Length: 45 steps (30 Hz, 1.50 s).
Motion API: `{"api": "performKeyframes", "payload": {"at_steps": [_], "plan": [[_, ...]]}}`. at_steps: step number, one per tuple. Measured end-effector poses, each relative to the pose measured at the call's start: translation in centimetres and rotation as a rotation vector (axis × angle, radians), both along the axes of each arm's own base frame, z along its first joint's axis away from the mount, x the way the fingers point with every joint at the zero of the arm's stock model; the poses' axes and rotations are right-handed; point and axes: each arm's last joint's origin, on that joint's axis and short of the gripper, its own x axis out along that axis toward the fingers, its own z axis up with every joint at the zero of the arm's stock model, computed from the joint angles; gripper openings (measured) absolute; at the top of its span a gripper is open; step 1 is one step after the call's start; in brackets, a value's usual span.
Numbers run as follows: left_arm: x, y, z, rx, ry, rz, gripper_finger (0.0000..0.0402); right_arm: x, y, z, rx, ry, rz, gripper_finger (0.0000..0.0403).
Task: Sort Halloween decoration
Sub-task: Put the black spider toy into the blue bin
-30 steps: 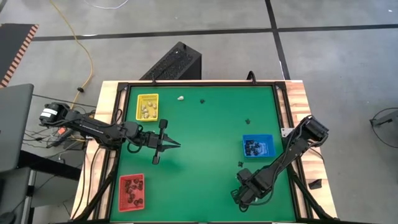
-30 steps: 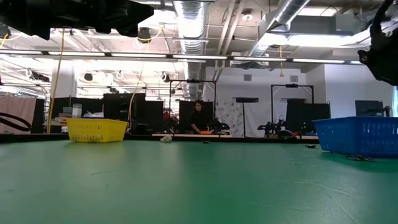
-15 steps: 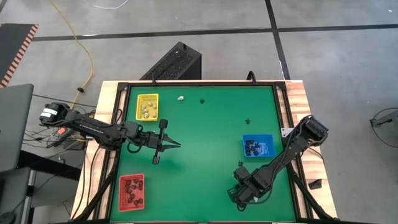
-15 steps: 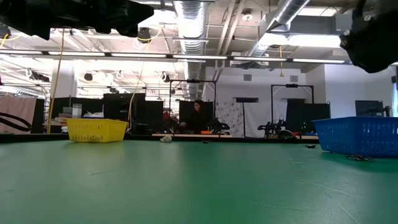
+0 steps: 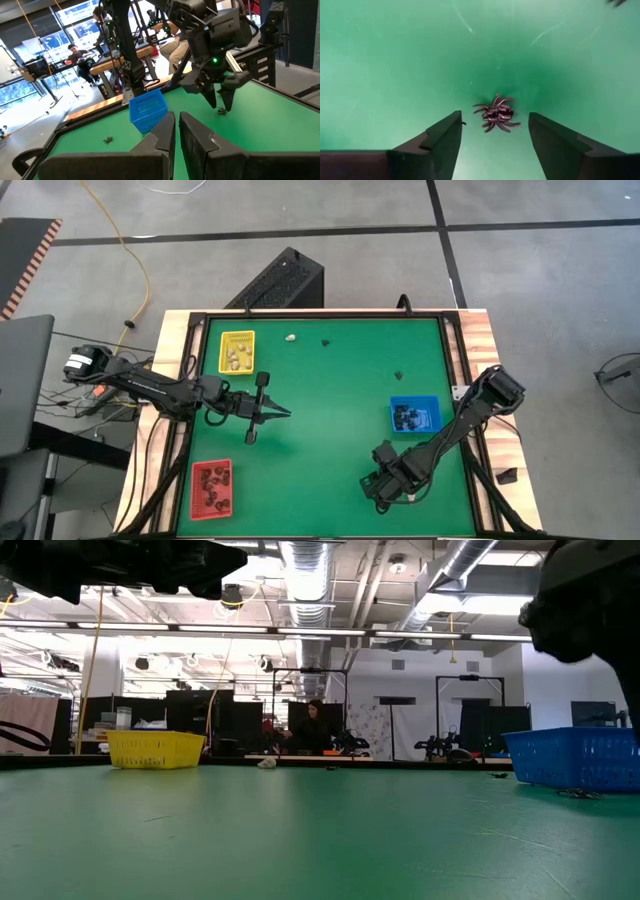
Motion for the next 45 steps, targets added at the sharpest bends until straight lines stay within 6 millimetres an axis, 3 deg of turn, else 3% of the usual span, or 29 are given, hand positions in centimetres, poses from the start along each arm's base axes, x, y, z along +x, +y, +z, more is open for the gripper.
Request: {"api": "performKeyframes", "payload": {"at_steps": [9,25,35,39,45], "plan": [[0.0,0.0,0.0,0.001,0.001,0.000,0.0015,0.4,0.4,-1.3,-0.007,0.002,0.033,0.0265],[0.0,0.0,0.0,0.003,0.000,0.000,0.0015,0.7,0.7,-0.7,0.011,0.031,0.035,0.0171],[0.0,0.0,0.0,0.002,0.001,0.000,0.0015,0.7,0.8,-0.6,0.036,0.042,0.043,0.0162],[0.0,0.0,0.0,0.002,0.000,0.000,0.0015,1.0,1.0,0.7,-0.001,0.043,0.076,0.0162],[0.0,0.0,0.0,0.001,0.000,0.000,0.0015,1.3,0.1,4.8,-0.126,0.152,0.142,0.0162]]}}
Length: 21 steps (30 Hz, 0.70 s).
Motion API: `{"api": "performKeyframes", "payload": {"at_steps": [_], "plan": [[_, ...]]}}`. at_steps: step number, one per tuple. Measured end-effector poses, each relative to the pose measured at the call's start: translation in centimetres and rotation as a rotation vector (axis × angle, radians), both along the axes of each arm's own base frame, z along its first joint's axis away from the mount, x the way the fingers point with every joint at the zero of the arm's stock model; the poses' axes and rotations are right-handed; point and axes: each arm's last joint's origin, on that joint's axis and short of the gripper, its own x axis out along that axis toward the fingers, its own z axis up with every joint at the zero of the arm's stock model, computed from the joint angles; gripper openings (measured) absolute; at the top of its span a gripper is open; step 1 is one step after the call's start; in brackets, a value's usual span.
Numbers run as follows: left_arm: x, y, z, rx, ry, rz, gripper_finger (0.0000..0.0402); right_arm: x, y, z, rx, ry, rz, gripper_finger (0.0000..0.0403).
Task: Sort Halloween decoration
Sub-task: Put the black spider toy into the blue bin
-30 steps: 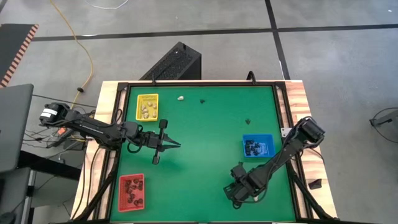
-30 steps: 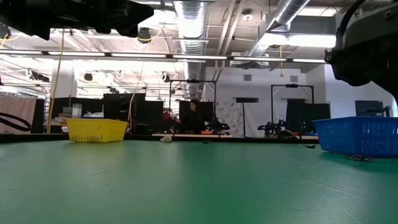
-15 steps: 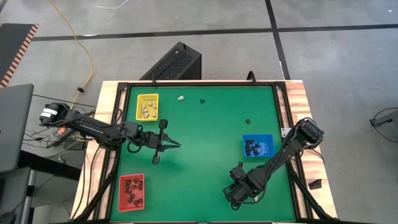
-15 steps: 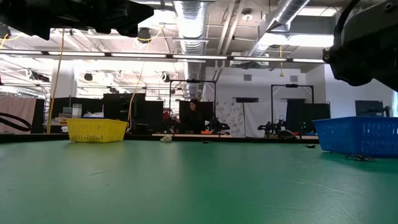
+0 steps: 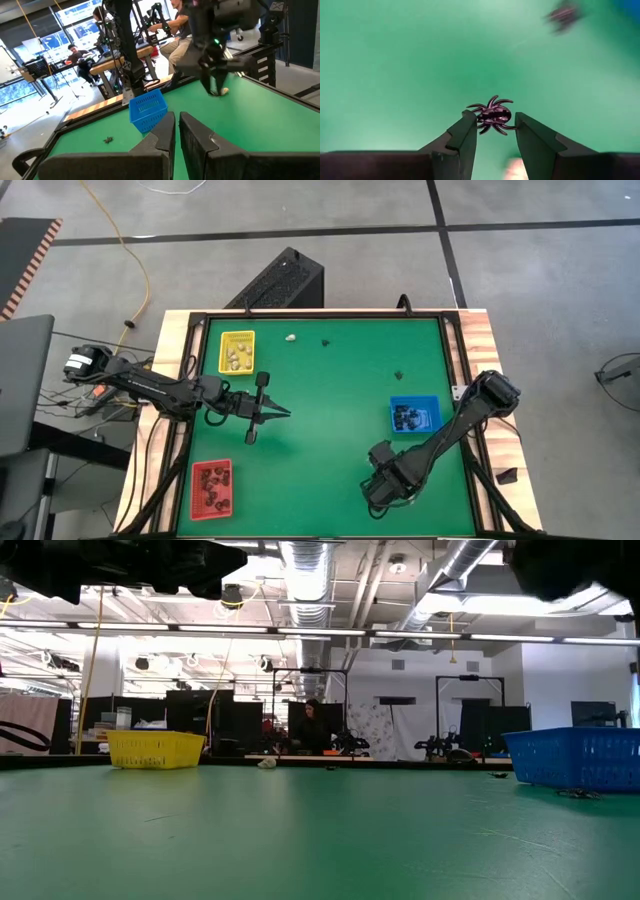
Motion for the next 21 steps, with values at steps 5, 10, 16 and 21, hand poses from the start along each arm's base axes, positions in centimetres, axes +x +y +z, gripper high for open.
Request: {"api": "performKeyframes", "payload": {"at_steps": [5,10,16,21], "plan": [[0.0,0.0,0.0,0.000,0.000,0.000,0.0015,-0.4,-2.6,3.7,-0.163,0.181,0.028,0.0162],[0.0,0.0,0.0,-0.001,0.000,0.000,0.0015,0.3,-5.9,4.4,-0.194,0.234,0.135,0.0162],[0.0,0.0,0.0,-0.009,0.001,-0.012,0.0015,0.2,-11.8,2.9,-0.196,0.339,0.162,0.0162],[0.0,-0.1,0.0,-0.022,0.004,-0.021,0.0015,-2.3,-16.1,1.2,-0.176,0.467,0.085,0.0170]]}}
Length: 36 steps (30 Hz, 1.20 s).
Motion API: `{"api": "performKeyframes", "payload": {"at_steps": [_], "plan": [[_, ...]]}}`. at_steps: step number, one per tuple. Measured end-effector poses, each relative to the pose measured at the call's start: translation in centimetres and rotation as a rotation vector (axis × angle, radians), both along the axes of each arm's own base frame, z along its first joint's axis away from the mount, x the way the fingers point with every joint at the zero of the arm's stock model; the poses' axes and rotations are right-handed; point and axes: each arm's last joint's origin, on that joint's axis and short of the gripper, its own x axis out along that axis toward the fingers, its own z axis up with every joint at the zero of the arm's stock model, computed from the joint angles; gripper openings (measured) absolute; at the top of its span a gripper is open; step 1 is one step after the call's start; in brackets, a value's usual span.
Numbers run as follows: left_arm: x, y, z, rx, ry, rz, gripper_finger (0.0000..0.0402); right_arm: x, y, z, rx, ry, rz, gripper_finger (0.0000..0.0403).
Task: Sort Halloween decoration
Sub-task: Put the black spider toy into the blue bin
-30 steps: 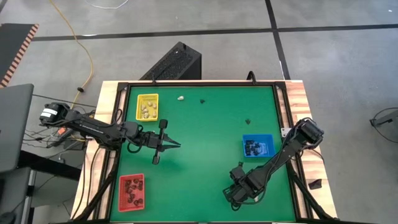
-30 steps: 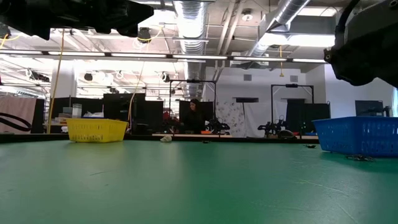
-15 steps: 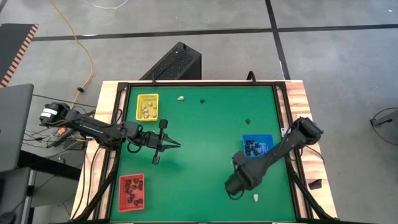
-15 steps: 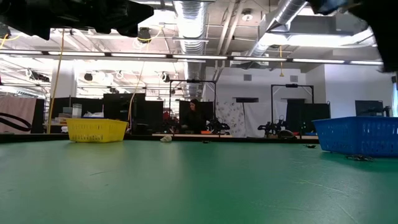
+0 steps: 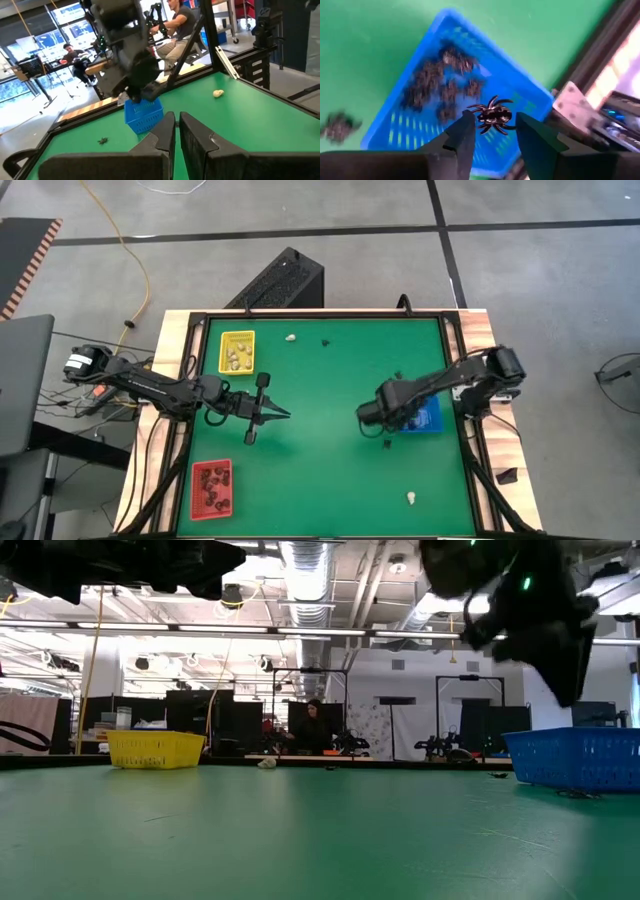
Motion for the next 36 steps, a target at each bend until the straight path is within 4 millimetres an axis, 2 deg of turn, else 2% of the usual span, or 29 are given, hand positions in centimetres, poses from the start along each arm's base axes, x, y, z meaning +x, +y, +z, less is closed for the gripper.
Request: {"api": "performKeyframes", "payload": {"at_steps": [2,6,9,12,15,19,23,27,29,32,36], "plan": [[0.0,0.0,0.0,0.002,0.000,0.000,0.0015,-0.6,-0.8,-0.7,0.032,-0.016,-0.021,0.0186],[0.0,0.0,-0.1,0.012,0.005,0.002,0.0015,-1.0,-1.0,-0.9,0.088,-0.112,-0.012,0.0240],[0.0,0.0,-0.1,0.028,0.010,0.003,0.0015,-1.5,-1.1,-0.2,0.062,-0.134,-0.027,0.0276],[0.0,0.0,-0.1,0.044,0.008,0.007,0.0015,-2.0,-1.6,0.8,-0.030,-0.208,-0.044,0.0292],[0.0,0.0,-0.2,0.061,0.006,0.008,0.0015,-1.9,-3.5,1.5,-0.091,-0.291,-0.109,0.0294],[0.0,0.0,-0.2,0.062,0.006,0.009,0.0015,-1.3,-7.6,1.4,-0.120,-0.321,-0.186,0.0294],[0.0,0.0,-0.2,0.060,0.007,0.009,0.0015,-0.5,-12.1,0.5,-0.103,-0.389,-0.184,0.0294],[0.0,0.0,-0.2,0.034,0.019,0.002,0.0015,-1.6,-15.4,-1.8,-0.007,-0.450,-0.255,0.0294],[0.0,0.0,-0.4,0.024,0.035,-0.018,0.0015,-2.4,-16.1,-3.0,0.017,-0.448,-0.306,0.0294],[0.0,-0.1,-0.7,0.020,0.072,-0.048,0.0015,-3.2,-16.1,-4.4,0.017,-0.433,-0.366,0.0294],[0.0,-0.1,-1.2,0.042,0.116,-0.051,0.0015,-3.2,-15.7,-5.7,0.009,-0.480,-0.373,0.0294]]}}
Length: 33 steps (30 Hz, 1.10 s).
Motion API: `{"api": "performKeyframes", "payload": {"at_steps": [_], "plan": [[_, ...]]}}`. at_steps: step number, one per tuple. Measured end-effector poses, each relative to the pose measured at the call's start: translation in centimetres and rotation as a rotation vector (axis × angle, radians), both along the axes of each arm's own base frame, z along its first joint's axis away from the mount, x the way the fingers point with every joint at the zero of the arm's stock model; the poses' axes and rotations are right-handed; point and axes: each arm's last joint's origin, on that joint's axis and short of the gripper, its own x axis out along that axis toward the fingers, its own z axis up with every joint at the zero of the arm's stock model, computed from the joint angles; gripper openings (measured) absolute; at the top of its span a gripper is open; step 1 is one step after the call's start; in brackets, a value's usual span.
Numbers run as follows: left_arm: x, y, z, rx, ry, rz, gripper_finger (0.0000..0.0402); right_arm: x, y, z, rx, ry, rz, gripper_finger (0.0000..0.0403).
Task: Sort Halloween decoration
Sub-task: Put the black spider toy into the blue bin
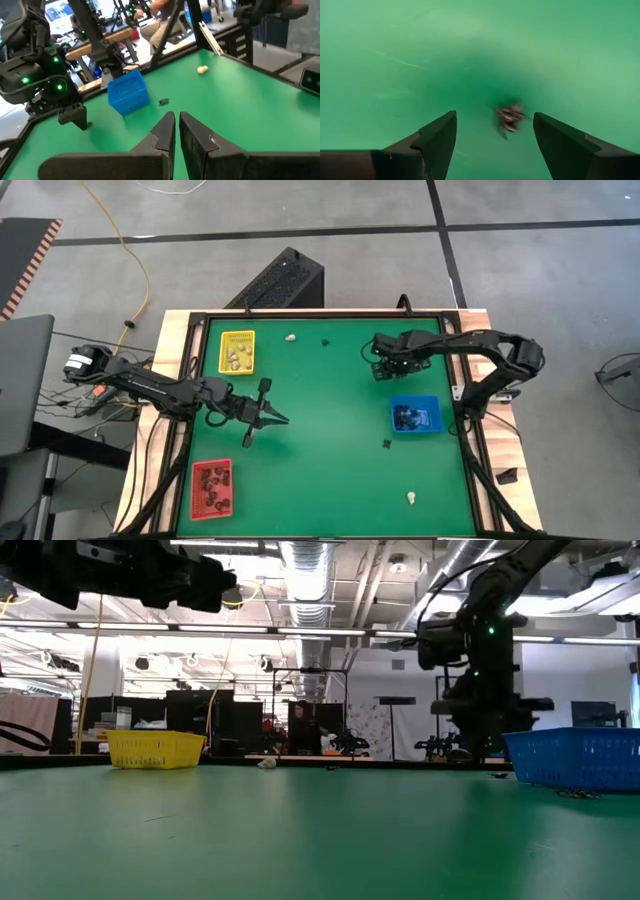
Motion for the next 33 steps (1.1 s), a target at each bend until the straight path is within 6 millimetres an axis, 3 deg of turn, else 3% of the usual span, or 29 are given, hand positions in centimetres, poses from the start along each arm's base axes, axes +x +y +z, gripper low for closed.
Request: {"api": "performKeyframes", "payload": {"at_steps": [10,16,33], "plan": [[0.0,0.0,-0.1,0.009,0.006,0.000,0.0015,-0.9,0.2,-2.1,-0.007,-0.022,-0.035,0.0294],[0.0,0.0,-0.1,0.009,0.005,0.000,0.0015,-0.9,0.1,-2.4,-0.021,-0.049,-0.033,0.0291],[0.0,0.0,-0.1,0.009,0.004,0.001,0.0015,-1.0,0.2,-2.4,-0.014,-0.028,-0.034,0.0226]]}}
